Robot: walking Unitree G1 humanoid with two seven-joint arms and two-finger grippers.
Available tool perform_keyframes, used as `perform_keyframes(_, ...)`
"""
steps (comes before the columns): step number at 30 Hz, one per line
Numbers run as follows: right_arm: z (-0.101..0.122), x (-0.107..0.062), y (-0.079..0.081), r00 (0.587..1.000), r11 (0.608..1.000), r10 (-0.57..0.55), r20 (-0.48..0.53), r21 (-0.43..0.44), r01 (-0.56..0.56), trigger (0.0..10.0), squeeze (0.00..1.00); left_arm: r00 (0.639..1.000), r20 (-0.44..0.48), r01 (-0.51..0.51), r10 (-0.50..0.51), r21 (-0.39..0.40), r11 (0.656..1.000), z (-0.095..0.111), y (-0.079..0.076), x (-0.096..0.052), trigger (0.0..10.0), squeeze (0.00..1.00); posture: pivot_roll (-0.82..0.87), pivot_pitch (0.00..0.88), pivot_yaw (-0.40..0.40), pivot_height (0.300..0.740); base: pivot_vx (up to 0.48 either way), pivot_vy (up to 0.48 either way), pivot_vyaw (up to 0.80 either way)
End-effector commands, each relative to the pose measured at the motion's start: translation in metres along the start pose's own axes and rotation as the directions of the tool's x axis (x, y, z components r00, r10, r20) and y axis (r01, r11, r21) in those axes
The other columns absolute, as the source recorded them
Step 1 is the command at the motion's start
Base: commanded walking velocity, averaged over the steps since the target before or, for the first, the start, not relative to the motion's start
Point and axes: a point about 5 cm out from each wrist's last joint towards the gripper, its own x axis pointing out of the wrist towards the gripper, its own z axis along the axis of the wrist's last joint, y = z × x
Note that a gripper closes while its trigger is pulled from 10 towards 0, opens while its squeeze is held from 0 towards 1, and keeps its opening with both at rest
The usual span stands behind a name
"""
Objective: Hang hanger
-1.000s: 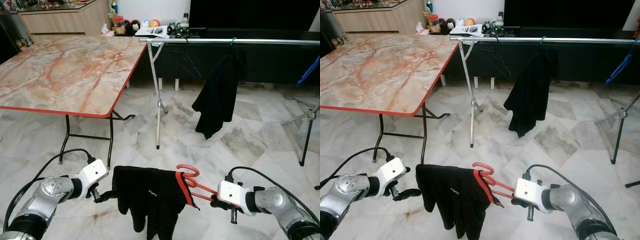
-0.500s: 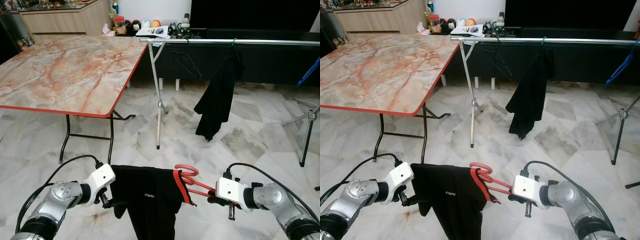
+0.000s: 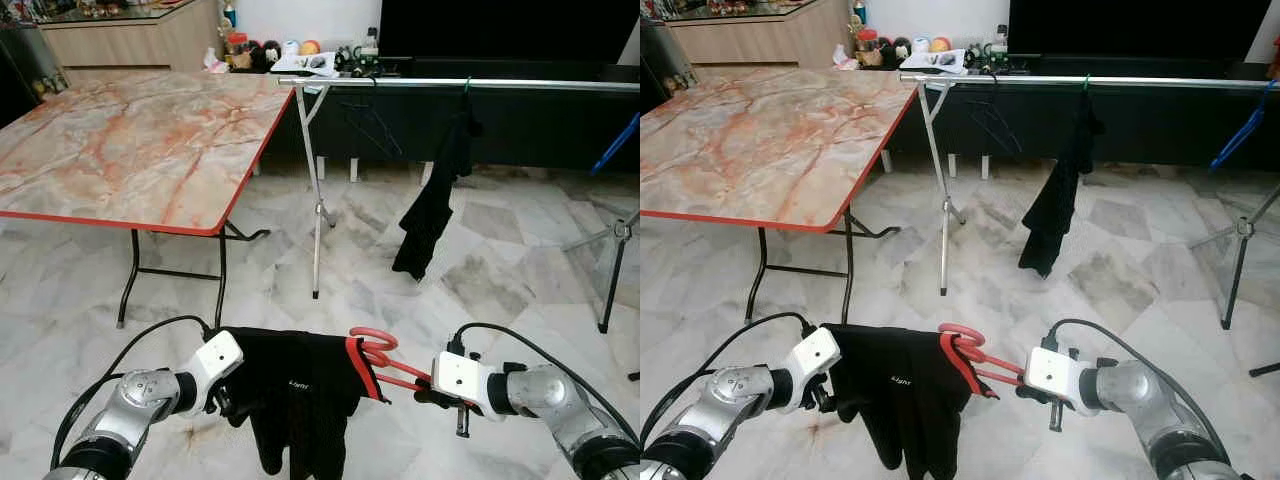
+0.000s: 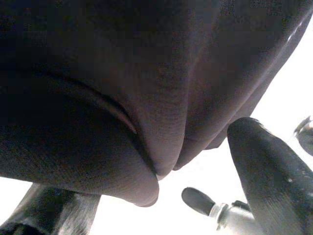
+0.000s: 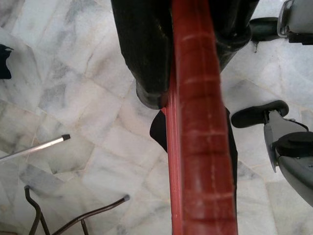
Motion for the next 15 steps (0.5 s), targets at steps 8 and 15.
perform_keyframes(8, 0.0125, -0.0023, -0.0099, 0.996, 0.998, -0.053, 0.071, -0.01, 0.054, 0.0, 0.0, 0.999, 0.038, -0.006, 0.007, -0.022, 1.0, 0.0048, -0.0007, 0.0042, 0.0, 0.0, 0.07, 0.071, 0.067, 0.74, 0.0, 0.0, 0.0)
perform_keyframes(15, 0.0128, -0.0029, -0.0104, 0.996, 0.998, -0.054, 0.073, -0.011, 0.055, 0.0, 0.0, 0.998, 0.063, -0.007, 0.009, -0.033, 0.999, 0.0085, -0.0029, 0.0082, 1.0, 0.0, 0.07, 0.073, 0.066, 0.74, 0.0, 0.0, 0.0)
